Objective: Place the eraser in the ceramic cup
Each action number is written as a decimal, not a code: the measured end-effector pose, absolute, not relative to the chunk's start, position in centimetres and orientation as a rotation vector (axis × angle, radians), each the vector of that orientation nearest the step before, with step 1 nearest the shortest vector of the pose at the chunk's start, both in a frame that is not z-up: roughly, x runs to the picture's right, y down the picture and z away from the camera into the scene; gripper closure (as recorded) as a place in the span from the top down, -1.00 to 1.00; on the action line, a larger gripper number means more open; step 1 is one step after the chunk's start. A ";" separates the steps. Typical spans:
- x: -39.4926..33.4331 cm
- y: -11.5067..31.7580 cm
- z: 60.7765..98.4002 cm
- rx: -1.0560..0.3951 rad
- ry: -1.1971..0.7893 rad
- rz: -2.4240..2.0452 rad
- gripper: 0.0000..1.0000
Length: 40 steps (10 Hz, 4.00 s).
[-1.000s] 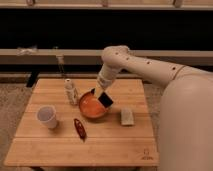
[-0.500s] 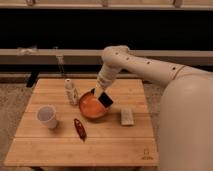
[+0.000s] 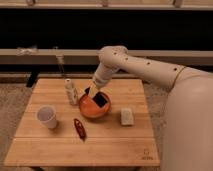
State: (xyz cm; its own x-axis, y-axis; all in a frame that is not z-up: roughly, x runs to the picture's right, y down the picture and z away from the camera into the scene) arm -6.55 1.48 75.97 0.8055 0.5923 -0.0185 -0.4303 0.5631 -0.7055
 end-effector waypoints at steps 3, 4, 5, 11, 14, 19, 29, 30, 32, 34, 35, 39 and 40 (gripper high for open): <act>-11.2 0.3 71.7 -0.755 -0.368 0.526 -1.00; -12.7 0.2 70.9 -0.751 -0.408 0.497 -1.00; -14.0 0.1 70.5 -0.753 -0.443 0.472 -1.00; -20.3 2.0 72.6 -0.814 -0.577 0.341 -1.00; -21.3 2.7 71.1 -0.819 -0.631 0.299 -1.00; -21.3 2.7 71.1 -0.819 -0.630 0.299 -1.00; -25.0 2.8 69.4 -0.806 -0.717 0.199 -1.00; -25.6 2.8 69.1 -0.808 -0.730 0.185 -1.00; -26.8 3.0 68.5 -0.810 -0.753 0.154 -1.00; -28.7 3.7 67.7 -0.815 -0.784 0.115 -1.00; -29.2 4.0 67.5 -0.816 -0.793 0.103 -1.00; -31.9 5.1 67.1 -0.827 -0.836 0.049 -1.00; -32.5 5.3 67.2 -0.830 -0.843 0.037 -1.00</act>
